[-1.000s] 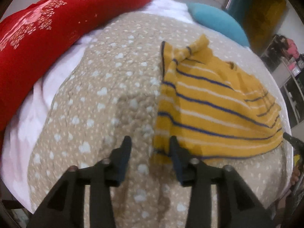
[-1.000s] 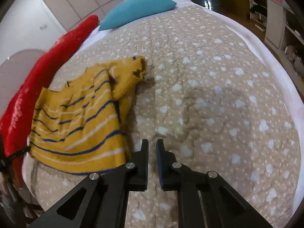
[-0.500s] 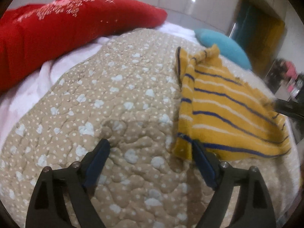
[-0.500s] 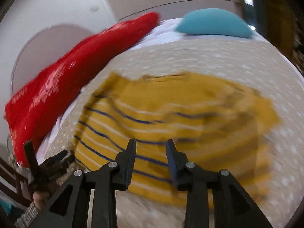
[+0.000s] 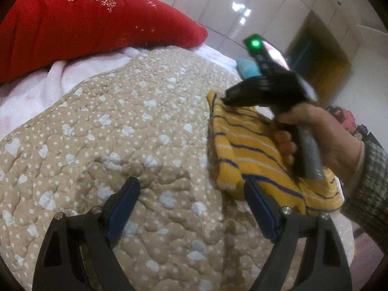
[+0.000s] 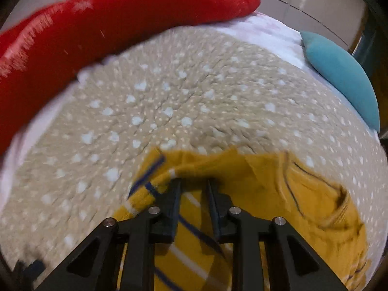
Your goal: Fold small clothes
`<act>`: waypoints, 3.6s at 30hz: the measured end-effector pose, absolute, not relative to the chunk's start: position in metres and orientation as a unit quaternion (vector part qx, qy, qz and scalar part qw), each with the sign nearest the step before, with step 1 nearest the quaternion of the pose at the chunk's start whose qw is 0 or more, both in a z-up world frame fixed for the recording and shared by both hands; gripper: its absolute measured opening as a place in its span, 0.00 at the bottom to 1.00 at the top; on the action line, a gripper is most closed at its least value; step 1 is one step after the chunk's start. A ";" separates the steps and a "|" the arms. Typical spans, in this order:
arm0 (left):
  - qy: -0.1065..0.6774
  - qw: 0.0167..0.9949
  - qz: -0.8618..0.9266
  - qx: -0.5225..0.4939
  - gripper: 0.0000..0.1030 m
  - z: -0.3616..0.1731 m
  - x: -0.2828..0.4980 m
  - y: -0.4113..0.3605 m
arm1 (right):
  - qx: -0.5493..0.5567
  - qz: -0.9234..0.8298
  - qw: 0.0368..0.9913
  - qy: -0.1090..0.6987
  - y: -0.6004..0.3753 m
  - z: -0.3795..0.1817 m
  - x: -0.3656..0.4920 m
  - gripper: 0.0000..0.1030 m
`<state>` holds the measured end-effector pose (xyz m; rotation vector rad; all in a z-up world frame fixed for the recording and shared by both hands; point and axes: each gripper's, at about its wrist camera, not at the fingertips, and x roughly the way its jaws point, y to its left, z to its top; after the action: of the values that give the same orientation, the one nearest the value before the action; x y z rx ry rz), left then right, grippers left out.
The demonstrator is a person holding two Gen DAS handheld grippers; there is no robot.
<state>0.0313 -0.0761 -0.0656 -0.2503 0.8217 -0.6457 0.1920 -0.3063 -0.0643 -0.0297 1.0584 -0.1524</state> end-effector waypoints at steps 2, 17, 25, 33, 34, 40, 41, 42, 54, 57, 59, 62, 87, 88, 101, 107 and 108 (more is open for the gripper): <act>0.391 0.859 -0.308 -0.119 0.84 -0.066 0.031 -0.076 | -0.027 -0.080 0.856 0.510 -0.305 -0.068 0.200 0.21; 0.412 0.857 -0.292 -0.110 0.84 -0.062 0.037 -0.081 | -0.014 -0.039 0.899 0.436 -0.324 0.013 0.039 0.53; 0.410 0.869 -0.233 -0.147 0.82 -0.021 -0.009 -0.033 | -0.099 0.013 0.900 0.425 -0.269 -0.006 -0.031 0.59; 0.401 0.877 -0.181 -0.194 0.82 -0.006 -0.034 0.029 | -0.213 0.040 0.887 0.409 -0.183 -0.050 -0.022 0.58; 0.402 0.875 -0.179 -0.200 0.82 -0.008 -0.035 0.035 | -0.227 0.035 0.883 0.409 -0.176 -0.056 -0.019 0.58; 0.409 0.870 -0.174 -0.215 0.82 -0.017 -0.037 0.048 | -0.314 -0.067 0.860 0.397 -0.144 -0.087 0.016 0.43; 0.410 0.869 -0.174 -0.217 0.82 -0.018 -0.036 0.048 | -0.313 -0.076 0.859 0.398 -0.144 -0.088 0.022 0.38; 0.412 0.867 -0.174 -0.218 0.82 -0.019 -0.037 0.048 | -0.311 -0.085 0.856 0.404 -0.145 -0.091 0.030 0.34; 0.407 0.874 -0.210 -0.164 0.82 0.016 -0.058 0.000 | -0.017 -0.069 0.925 0.373 -0.253 0.002 0.009 0.13; 0.403 0.874 -0.234 -0.138 0.82 0.029 -0.066 -0.028 | 0.097 -0.087 0.934 0.332 -0.325 0.039 -0.023 0.13; 0.403 0.871 -0.250 -0.126 0.82 0.035 -0.070 -0.045 | 0.172 -0.112 0.931 0.303 -0.388 0.051 -0.055 0.13; 0.407 0.865 -0.273 -0.108 0.82 0.038 -0.075 -0.070 | 0.250 -0.157 0.912 0.285 -0.463 0.035 -0.114 0.13; 0.475 0.809 -0.345 0.001 0.82 0.011 -0.091 -0.208 | 0.353 -0.195 0.887 0.226 -0.551 -0.030 -0.283 0.24; 0.479 0.808 -0.344 0.003 0.82 0.006 -0.091 -0.211 | 0.354 -0.185 0.889 0.223 -0.554 -0.023 -0.279 0.24; 0.482 0.812 -0.329 0.016 0.82 0.006 -0.108 -0.197 | 0.304 -0.178 0.882 0.313 -0.547 -0.064 -0.175 0.22; 0.481 0.813 -0.328 0.005 0.83 0.003 -0.114 -0.192 | 0.328 -0.217 0.872 0.290 -0.543 -0.052 -0.239 0.36; 0.483 0.811 -0.329 0.002 0.83 0.002 -0.115 -0.192 | 0.320 -0.222 0.875 0.289 -0.539 -0.050 -0.250 0.39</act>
<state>-0.1153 -0.1916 0.0017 0.0047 1.0318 -0.7038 -0.2500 -0.5388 -0.0499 0.6674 0.6026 -0.4637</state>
